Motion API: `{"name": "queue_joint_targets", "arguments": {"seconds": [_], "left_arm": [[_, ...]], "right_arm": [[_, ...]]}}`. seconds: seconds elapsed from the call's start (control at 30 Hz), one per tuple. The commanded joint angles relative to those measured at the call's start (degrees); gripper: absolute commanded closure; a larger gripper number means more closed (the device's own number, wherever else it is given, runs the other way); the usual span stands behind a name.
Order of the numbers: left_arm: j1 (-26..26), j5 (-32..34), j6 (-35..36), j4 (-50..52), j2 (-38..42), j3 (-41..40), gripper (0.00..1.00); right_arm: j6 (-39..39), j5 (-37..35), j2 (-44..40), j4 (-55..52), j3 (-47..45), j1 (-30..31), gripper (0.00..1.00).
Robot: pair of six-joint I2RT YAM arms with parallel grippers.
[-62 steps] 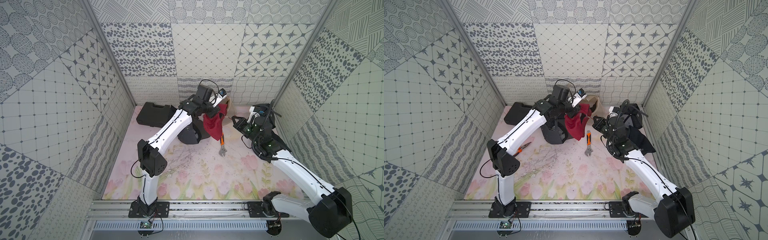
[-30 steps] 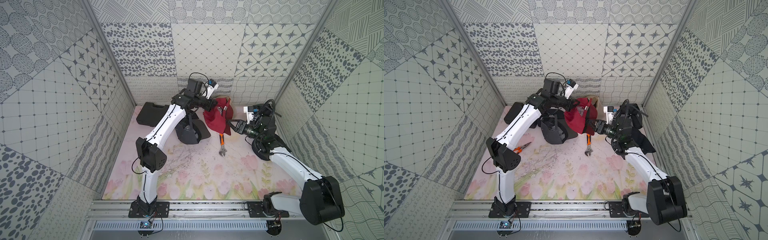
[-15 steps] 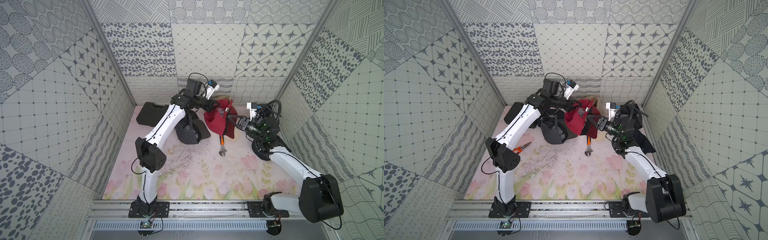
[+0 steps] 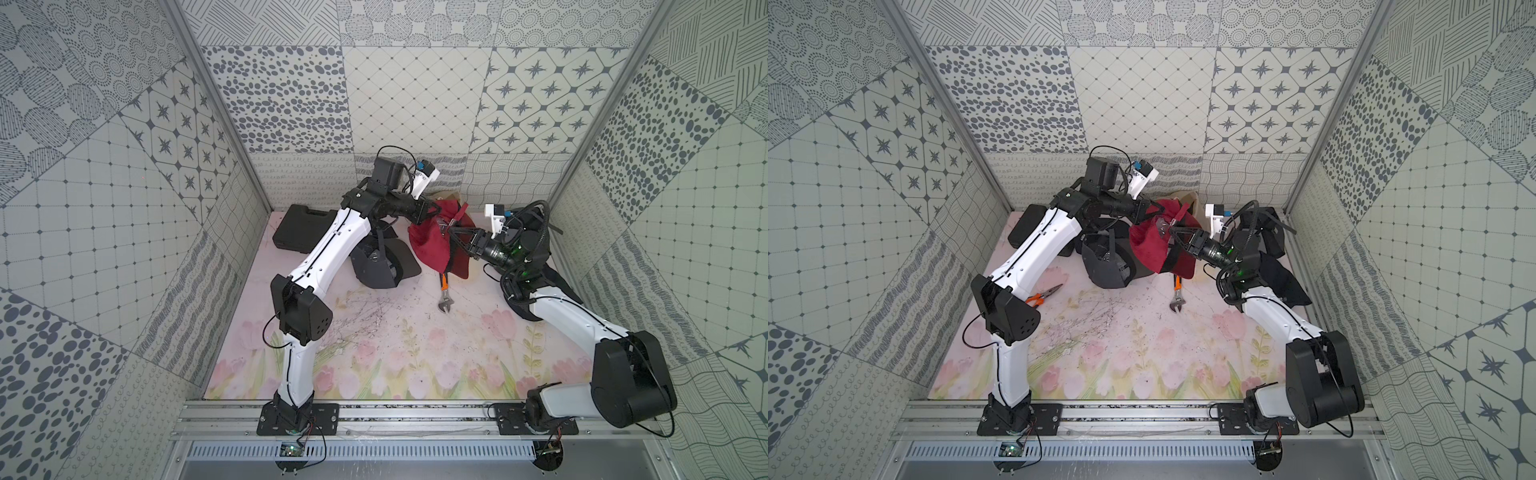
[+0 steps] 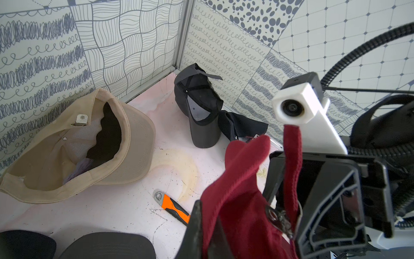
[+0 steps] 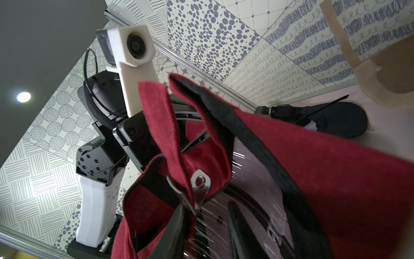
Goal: Open the adjustable buckle of the baseball cap
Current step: Pull the adjustable strap on the baseball cap.
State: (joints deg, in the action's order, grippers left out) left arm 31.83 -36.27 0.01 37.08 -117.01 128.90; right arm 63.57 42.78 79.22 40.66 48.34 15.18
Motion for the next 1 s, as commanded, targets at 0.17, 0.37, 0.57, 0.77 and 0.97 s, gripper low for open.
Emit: {"name": "queue_joint_targets", "arguments": {"seconds": [0.17, 0.37, 0.57, 0.77, 0.97], "left_arm": [[-0.1, -2.4, -1.3, -3.0, 0.2, 0.3, 1.00], [0.0, -0.1, -0.5, -1.6, 0.1, 1.0, 0.72], [-0.8, -0.1, 2.5, -0.3, 1.8, 0.9, 0.48], [-1.5, -7.9, 6.7, -3.3, 4.1, -2.7, 0.39], [-1.6, -15.4, 9.6, 1.3, 2.4, 1.2, 0.36]], "right_arm": [[-5.2, 1.6, -1.7, 3.4, 2.2, 0.4, 0.98], [-13.1, 5.0, -3.2, -2.8, 5.0, -0.4, 1.00], [-24.5, 13.4, -2.3, -11.4, 11.3, -3.3, 1.00], [-41.9, 22.7, -1.0, -25.9, 18.7, -5.0, 1.00], [-49.5, 30.1, 0.5, -30.3, 22.2, -6.9, 1.00]]}}
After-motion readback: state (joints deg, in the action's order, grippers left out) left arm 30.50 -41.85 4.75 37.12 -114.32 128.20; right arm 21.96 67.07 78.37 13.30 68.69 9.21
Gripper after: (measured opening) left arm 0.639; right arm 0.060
